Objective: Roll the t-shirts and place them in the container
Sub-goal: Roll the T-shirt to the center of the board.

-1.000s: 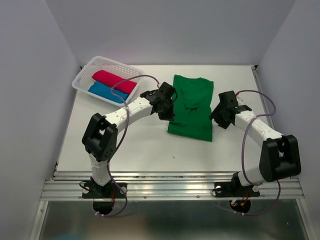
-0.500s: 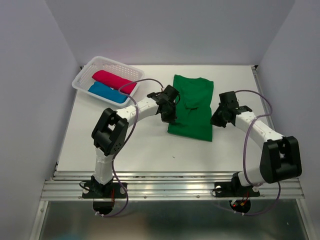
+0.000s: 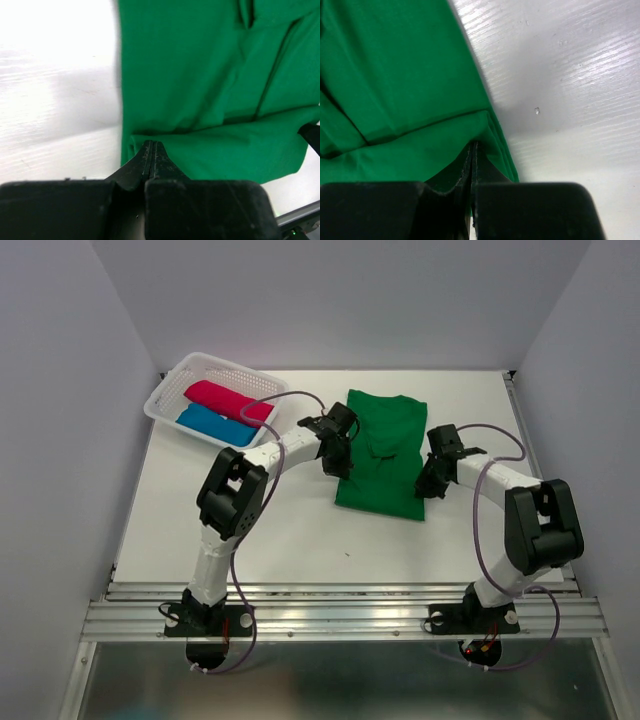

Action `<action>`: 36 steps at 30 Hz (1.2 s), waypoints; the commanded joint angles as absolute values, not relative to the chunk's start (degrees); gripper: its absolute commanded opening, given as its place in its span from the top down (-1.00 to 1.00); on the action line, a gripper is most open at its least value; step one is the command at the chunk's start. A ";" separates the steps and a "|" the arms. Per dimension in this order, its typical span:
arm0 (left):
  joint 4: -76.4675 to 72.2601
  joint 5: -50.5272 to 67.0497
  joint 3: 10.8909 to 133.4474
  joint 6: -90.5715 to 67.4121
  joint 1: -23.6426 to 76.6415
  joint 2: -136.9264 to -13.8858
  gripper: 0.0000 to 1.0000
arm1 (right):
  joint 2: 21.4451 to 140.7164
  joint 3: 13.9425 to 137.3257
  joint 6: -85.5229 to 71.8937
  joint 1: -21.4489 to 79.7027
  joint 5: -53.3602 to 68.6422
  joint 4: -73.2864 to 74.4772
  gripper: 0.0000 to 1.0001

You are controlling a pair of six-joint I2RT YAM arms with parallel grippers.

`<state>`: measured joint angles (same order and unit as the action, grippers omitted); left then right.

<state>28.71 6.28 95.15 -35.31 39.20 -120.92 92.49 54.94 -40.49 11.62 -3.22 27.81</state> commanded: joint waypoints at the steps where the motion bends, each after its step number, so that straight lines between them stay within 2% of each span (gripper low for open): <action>1: 30.67 4.22 97.82 -34.28 38.76 -120.24 1.00 | 91.94 57.48 -39.11 11.69 -5.10 26.36 0.99; 10: 35.24 -7.56 98.61 -32.26 41.48 -113.30 1.00 | 81.74 57.75 -39.37 12.21 -3.52 28.83 0.98; 19: 25.40 2.02 86.49 -32.60 44.82 -108.28 1.00 | 80.24 52.04 -40.69 13.36 -0.79 26.90 0.99; 30: 24.88 -3.08 78.94 -33.40 45.35 -111.80 1.00 | 85.34 46.85 -39.55 13.89 -1.05 25.14 0.99; 36: 24.08 -2.72 74.44 -33.75 45.44 -109.16 1.00 | 82.45 48.33 -39.11 13.89 -0.53 27.94 0.98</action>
